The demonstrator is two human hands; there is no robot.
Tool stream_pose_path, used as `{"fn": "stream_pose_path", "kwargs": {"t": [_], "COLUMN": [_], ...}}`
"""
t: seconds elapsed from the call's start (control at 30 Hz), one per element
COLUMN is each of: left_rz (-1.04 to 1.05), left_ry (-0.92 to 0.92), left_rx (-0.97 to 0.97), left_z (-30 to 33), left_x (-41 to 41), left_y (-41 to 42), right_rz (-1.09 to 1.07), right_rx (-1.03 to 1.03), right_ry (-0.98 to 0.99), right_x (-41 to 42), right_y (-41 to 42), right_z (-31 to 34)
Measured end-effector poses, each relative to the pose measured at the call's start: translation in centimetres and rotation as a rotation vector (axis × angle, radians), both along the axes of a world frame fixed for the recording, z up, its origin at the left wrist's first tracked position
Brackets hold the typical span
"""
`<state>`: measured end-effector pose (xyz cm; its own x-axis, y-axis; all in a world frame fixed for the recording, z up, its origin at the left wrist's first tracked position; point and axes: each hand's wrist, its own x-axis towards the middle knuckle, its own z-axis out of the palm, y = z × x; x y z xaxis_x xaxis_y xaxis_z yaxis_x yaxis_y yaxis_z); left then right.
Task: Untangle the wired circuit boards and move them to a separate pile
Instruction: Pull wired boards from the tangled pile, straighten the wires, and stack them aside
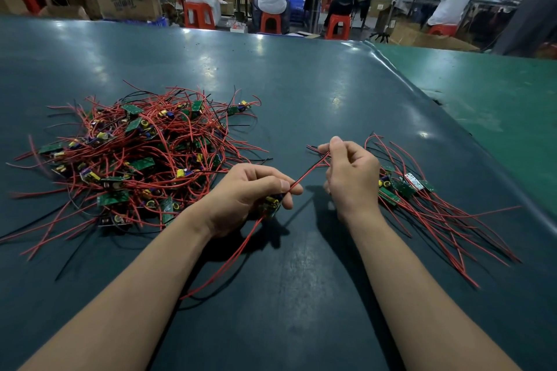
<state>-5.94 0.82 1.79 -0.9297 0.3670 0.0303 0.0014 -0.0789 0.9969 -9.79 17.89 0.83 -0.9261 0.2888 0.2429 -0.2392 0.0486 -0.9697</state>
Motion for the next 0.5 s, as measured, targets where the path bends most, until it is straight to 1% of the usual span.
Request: {"fn": "stream_pose_path", "kwargs": {"t": [0.03,0.07,0.1,0.17,0.2,0.27,0.33,0.37,0.4,0.43,0.5], "left_rz": [-0.004,-0.007,-0.009,-0.008,-0.002,0.050,0.167,0.224,0.272,0.306,0.334], "left_ry": [0.010,0.018,0.020,0.012,0.011,0.015,-0.016,-0.044,-0.065,-0.070,-0.021], "left_rx": [-0.007,-0.013,-0.019,-0.024,-0.026,-0.026,0.036,0.083,0.117,0.130,0.090], "left_z": [-0.1,-0.2,-0.2,-0.2,-0.2,-0.1,0.0,0.1,0.1,0.2,0.1], "left_x": [0.0,0.0,0.0,0.0,0.1,0.1,0.1,0.1,0.1,0.1,0.2], "left_y": [0.0,0.0,0.0,0.0,0.0,0.2,0.5,0.7,0.9,1.0,1.2], "right_rz": [-0.035,-0.053,-0.055,-0.044,-0.027,0.026,0.073,0.105,0.151,0.219,0.409], "right_rx": [0.149,0.242,0.288,0.309,0.255,0.010,-0.226,-0.267,-0.248,-0.183,-0.078], "right_ry": [0.046,0.086,0.116,0.151,0.150,0.098,-0.038,-0.115,-0.184,-0.228,-0.216], "right_x": [0.0,0.1,0.2,0.5,0.6,0.7,0.6,0.5,0.5,0.7,1.5], "right_y": [0.2,0.2,0.2,0.1,0.0,-0.3,-0.2,-0.2,-0.2,-0.4,-0.9], "right_z": [-0.2,-0.3,-0.4,-0.4,-0.4,0.2,0.7,0.8,0.8,0.8,0.7]}}
